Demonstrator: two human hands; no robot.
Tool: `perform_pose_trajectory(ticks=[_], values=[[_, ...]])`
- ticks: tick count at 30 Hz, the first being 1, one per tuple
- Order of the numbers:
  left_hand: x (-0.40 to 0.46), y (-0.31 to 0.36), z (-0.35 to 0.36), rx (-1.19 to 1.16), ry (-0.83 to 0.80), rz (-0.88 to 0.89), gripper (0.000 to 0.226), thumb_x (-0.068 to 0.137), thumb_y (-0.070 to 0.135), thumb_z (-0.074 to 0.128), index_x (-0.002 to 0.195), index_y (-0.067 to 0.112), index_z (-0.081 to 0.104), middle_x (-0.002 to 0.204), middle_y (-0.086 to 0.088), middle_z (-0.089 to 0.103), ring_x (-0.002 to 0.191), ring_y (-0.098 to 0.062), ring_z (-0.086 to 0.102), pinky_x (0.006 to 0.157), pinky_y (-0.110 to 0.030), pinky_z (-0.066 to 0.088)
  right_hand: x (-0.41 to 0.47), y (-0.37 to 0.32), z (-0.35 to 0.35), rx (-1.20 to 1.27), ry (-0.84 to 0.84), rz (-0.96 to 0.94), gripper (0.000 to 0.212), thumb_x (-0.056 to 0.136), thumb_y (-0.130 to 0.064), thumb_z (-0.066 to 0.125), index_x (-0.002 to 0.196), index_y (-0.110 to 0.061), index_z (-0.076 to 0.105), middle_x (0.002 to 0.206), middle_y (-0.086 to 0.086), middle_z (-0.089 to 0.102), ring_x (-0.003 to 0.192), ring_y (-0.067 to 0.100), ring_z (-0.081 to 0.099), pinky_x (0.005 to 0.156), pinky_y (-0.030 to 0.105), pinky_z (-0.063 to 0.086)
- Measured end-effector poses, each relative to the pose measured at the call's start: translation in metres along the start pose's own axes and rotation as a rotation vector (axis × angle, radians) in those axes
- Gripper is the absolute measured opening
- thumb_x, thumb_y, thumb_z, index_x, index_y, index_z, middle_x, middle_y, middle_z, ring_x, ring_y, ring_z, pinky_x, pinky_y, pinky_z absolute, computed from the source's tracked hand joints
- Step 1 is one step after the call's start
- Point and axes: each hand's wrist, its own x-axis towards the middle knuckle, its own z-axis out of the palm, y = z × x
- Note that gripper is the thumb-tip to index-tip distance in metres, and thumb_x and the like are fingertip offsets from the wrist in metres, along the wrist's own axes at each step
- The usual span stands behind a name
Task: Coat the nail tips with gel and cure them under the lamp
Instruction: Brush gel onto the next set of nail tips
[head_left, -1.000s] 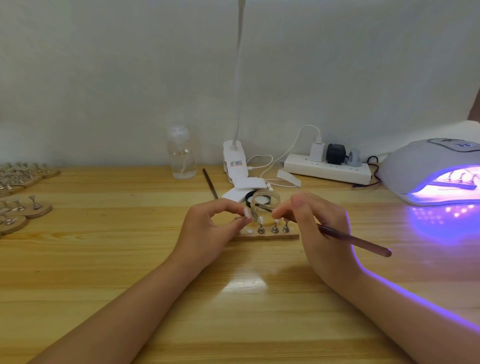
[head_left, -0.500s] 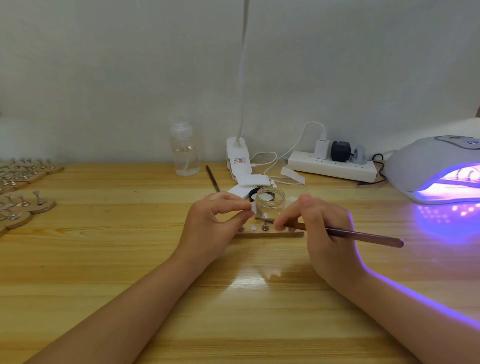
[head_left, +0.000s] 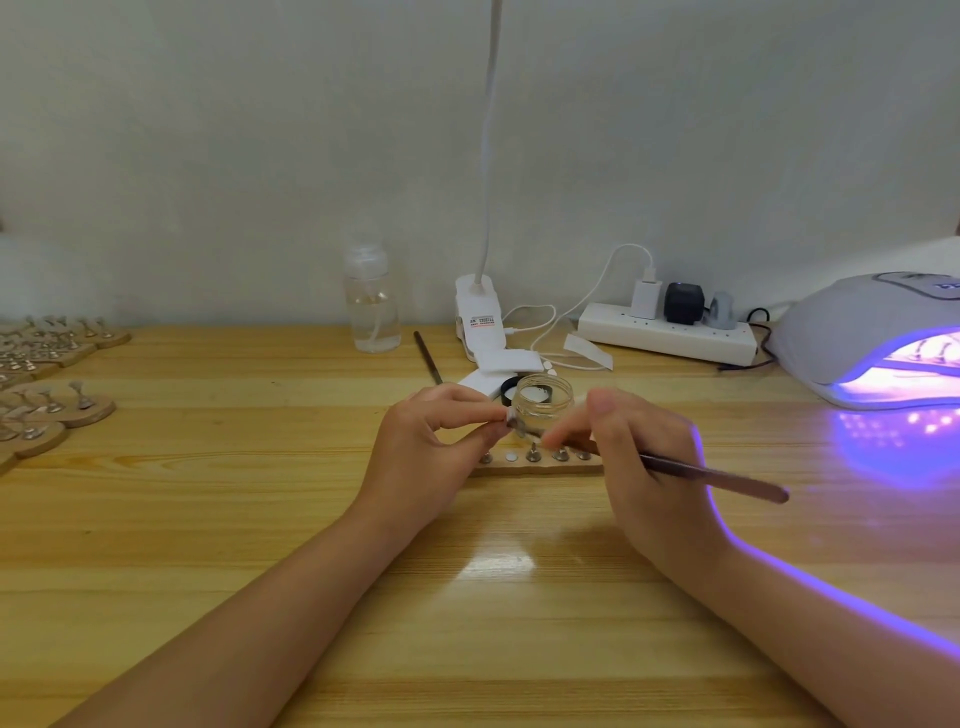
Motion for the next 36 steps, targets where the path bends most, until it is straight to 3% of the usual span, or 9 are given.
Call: perform_pose_trajectory(ticks=[2, 7, 11, 14, 18, 22, 26, 31, 36], values=[[-0.0002, 0.0004, -0.0002, -0.002, 0.003, -0.005, 0.023, 0.070, 0.012, 0.072, 0.089, 0.025, 0.070, 0.078, 0.013, 0.066, 0.082, -0.009, 0.061, 0.080, -0.024, 0.047, 0.0000, -0.0012, -0.0013, 0.043, 0.017, -0.004, 0.042, 0.091, -0.027, 0.031, 0.065, -0.022, 0.064, 0.064, -0.006, 0.064, 0.063, 0.007, 0.060, 0.063, 0.033, 0.050], [0.0004, -0.0004, -0.0005, -0.005, 0.001, -0.005, 0.022, 0.071, 0.011, 0.073, 0.087, 0.026, 0.070, 0.079, 0.011, 0.067, 0.080, -0.009, 0.061, 0.078, -0.027, 0.049, 0.0009, -0.0002, 0.0001, -0.012, -0.009, -0.004, 0.042, 0.091, -0.027, 0.034, 0.072, -0.011, 0.068, 0.070, -0.003, 0.066, 0.069, 0.007, 0.062, 0.066, 0.030, 0.052], [0.0003, 0.0001, -0.0004, 0.008, 0.005, -0.009, 0.022, 0.072, 0.010, 0.073, 0.085, 0.027, 0.070, 0.079, 0.011, 0.067, 0.081, -0.009, 0.061, 0.078, -0.023, 0.047, 0.0002, -0.0008, -0.0004, 0.065, 0.017, 0.007, 0.039, 0.090, -0.028, 0.032, 0.066, -0.023, 0.063, 0.064, -0.003, 0.065, 0.064, 0.006, 0.061, 0.065, 0.024, 0.049], [0.0004, -0.0004, -0.0004, 0.024, -0.008, -0.001, 0.022, 0.072, 0.009, 0.072, 0.085, 0.027, 0.070, 0.079, 0.010, 0.067, 0.081, -0.009, 0.061, 0.078, -0.025, 0.047, 0.0011, -0.0002, 0.0010, 0.000, -0.007, 0.021, 0.040, 0.090, -0.029, 0.034, 0.074, -0.014, 0.067, 0.073, -0.005, 0.066, 0.072, 0.006, 0.063, 0.069, 0.026, 0.051], [0.0002, 0.0003, 0.0000, 0.028, -0.011, -0.001, 0.022, 0.073, 0.009, 0.072, 0.087, 0.025, 0.070, 0.079, 0.011, 0.066, 0.081, -0.009, 0.060, 0.078, -0.023, 0.046, -0.0006, -0.0013, 0.0006, 0.109, -0.002, 0.073, 0.044, 0.090, -0.031, 0.032, 0.062, -0.017, 0.064, 0.062, -0.002, 0.064, 0.061, 0.005, 0.059, 0.062, 0.017, 0.046], [0.0004, 0.0006, -0.0002, 0.029, -0.005, 0.001, 0.022, 0.073, 0.008, 0.072, 0.090, 0.022, 0.070, 0.080, 0.010, 0.067, 0.081, -0.011, 0.061, 0.077, -0.018, 0.046, 0.0003, -0.0011, 0.0004, 0.016, -0.024, 0.030, 0.041, 0.091, -0.028, 0.032, 0.074, -0.012, 0.066, 0.073, -0.002, 0.065, 0.072, 0.007, 0.062, 0.068, 0.026, 0.051], [0.0003, 0.0020, -0.0001, 0.042, -0.009, -0.009, 0.023, 0.073, 0.007, 0.072, 0.088, 0.024, 0.070, 0.080, 0.010, 0.066, 0.082, -0.010, 0.061, 0.079, -0.018, 0.045, -0.0004, -0.0016, 0.0016, 0.104, -0.012, 0.087, 0.043, 0.090, -0.031, 0.032, 0.065, -0.017, 0.064, 0.064, -0.002, 0.064, 0.062, 0.004, 0.059, 0.063, 0.017, 0.046], [0.0006, 0.0027, -0.0001, 0.041, -0.006, -0.013, 0.021, 0.073, 0.009, 0.072, 0.090, 0.022, 0.070, 0.080, 0.009, 0.067, 0.082, -0.011, 0.061, 0.078, -0.020, 0.046, 0.0000, -0.0006, 0.0011, 0.020, -0.010, 0.047, 0.041, 0.091, -0.030, 0.032, 0.073, -0.014, 0.066, 0.073, -0.004, 0.065, 0.072, 0.006, 0.062, 0.069, 0.024, 0.051], [0.0002, 0.0035, -0.0010, 0.037, 0.005, -0.023, 0.019, 0.073, 0.008, 0.073, 0.086, 0.022, 0.071, 0.079, 0.010, 0.067, 0.080, -0.005, 0.060, 0.078, -0.015, 0.044, -0.0018, -0.0022, 0.0010, 0.136, 0.006, 0.074, 0.042, 0.090, -0.030, 0.032, 0.064, -0.020, 0.063, 0.063, -0.001, 0.064, 0.061, 0.006, 0.060, 0.062, 0.017, 0.047]])
